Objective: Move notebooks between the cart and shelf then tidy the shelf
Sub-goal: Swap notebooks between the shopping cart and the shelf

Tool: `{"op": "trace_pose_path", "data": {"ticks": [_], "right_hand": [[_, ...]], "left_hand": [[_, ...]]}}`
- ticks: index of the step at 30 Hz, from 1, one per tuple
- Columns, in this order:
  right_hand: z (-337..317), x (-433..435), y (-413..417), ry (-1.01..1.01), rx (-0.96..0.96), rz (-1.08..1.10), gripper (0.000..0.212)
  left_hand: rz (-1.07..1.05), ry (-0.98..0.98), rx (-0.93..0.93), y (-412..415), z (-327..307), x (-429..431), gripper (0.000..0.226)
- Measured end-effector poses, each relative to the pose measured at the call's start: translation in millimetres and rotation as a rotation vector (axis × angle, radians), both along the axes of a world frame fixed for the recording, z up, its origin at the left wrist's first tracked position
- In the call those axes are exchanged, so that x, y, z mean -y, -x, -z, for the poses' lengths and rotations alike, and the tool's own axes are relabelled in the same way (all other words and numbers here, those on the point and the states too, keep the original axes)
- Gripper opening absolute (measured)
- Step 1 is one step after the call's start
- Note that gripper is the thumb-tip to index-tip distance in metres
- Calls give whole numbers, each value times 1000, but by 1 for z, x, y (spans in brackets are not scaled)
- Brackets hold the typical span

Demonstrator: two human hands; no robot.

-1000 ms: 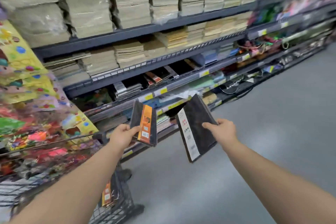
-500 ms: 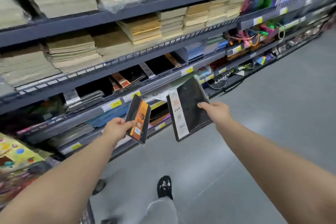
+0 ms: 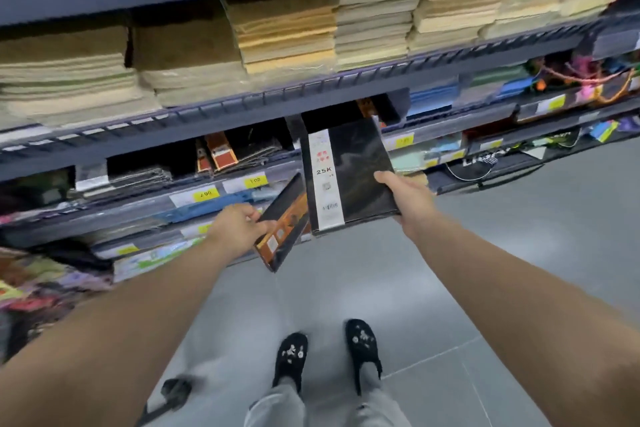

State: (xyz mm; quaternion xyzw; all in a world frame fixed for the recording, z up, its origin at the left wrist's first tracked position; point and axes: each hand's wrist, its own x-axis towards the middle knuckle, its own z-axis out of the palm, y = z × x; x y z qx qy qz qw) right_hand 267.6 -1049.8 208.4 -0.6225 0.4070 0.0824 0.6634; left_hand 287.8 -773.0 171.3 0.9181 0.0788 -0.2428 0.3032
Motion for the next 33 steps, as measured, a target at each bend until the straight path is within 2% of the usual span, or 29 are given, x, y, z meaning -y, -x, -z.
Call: {"op": "trace_pose_path", "data": {"ticks": [1,4,6,8,11,12,15,17,19,22,29,33], "right_hand": [[6,4,-12,0,-16,-47,64],[16,10,-48,-20,-11,-160,44],[28,15,-74,-51,-1,-180,55],[38,17,-95,-85,2,-211,60],[52,20,-118,-210,19,-210,31],[60,21,-123,-287,30,-187,27],[82,24,-120,-428,42,-131,40],[91,28,-110,-459,5,-135,36],[94,30,-102,-494,-42,-239,26],[95,21,-102,-477,-16,-353,18],[85,3,-135,-475,163,-329,8],[78,-7,-147,-318,179,-333,7]], "left_hand": [[22,-17,16,-4,4,8,42],[34,-20,26,-12,24,30,35],[20,-8,37,-18,37,42,26],[-13,1,76,-25,52,54,30],[-110,66,131,-32,69,71,30],[-140,86,139,-34,78,75,27],[-144,100,200,-37,96,83,23],[-107,84,251,-39,102,85,22],[-75,48,277,-43,103,87,20],[-27,-14,288,-53,106,84,19],[-11,23,251,-54,111,85,19],[-41,65,238,-52,105,86,17]]}}
